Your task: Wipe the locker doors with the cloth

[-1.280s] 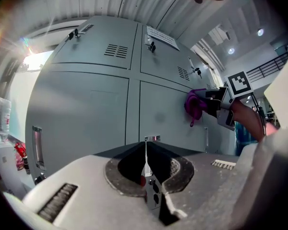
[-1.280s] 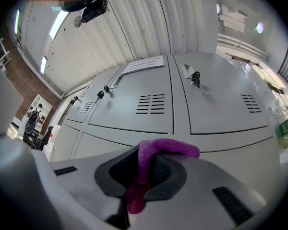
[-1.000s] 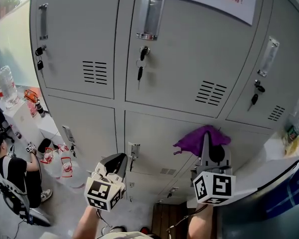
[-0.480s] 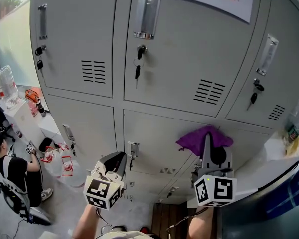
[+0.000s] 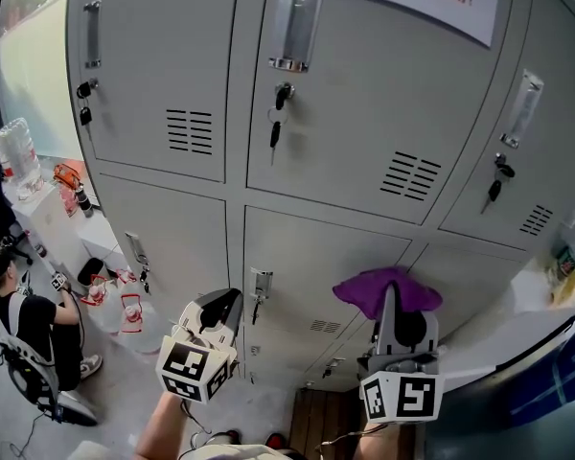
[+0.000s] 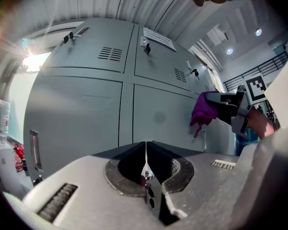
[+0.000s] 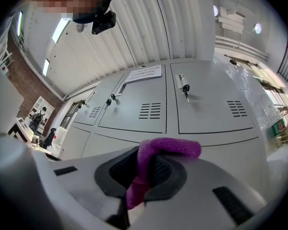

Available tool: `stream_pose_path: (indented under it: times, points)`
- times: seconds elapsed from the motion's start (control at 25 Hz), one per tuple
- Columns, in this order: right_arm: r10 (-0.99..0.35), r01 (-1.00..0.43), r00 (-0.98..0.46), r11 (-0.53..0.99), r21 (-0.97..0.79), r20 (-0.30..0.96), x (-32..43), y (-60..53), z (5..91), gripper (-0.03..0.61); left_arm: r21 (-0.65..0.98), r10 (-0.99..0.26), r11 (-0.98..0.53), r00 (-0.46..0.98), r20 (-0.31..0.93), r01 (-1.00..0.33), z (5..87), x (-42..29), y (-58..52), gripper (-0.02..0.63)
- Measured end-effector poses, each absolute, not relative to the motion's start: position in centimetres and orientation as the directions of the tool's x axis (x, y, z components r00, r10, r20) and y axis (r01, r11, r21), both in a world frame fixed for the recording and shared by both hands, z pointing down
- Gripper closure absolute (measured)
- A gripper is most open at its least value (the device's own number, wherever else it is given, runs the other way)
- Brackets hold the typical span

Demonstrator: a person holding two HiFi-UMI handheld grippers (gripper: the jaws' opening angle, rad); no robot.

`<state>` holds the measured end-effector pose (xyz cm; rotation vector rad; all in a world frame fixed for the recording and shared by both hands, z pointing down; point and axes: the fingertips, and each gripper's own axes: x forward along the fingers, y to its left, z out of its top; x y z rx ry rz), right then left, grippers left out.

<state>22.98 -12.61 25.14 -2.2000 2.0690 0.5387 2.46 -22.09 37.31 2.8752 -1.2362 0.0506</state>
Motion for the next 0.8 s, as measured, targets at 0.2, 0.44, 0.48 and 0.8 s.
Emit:
stream_pose_path:
  times: [0.2, 0.44, 0.48, 0.8]
  points:
    - [-0.957, -0.983, -0.019, -0.036, 0.182, -0.29, 20.5, -12.0, 26.3, 0.546, -0.012, -0.733, -0.68, 0.68, 0.029, -0.733, 36.8, 1.8, -21.9, 0.584]
    - [-0.956, -0.982, -0.104, 0.054, 0.183, -0.276, 17.0, -12.7, 27.4, 0.546, -0.021, -0.752, -0.659, 0.659, 0.029, -0.752, 36.4, 0.5, -21.8, 0.584]
    - [-0.955, -0.98, -0.122, 0.073, 0.184, -0.272, 16.3, -12.9, 27.6, 0.546, -0.023, -0.757, -0.654, 0.653, 0.029, -0.757, 36.4, 0.2, -21.7, 0.584]
    - [-0.939, -0.961, -0.243, 0.2, 0.191, -0.244, 11.3, -15.3, 29.2, 0.546, -0.033, -0.802, -0.598, 0.597, 0.027, -0.801, 36.1, -2.9, -21.6, 0.584]
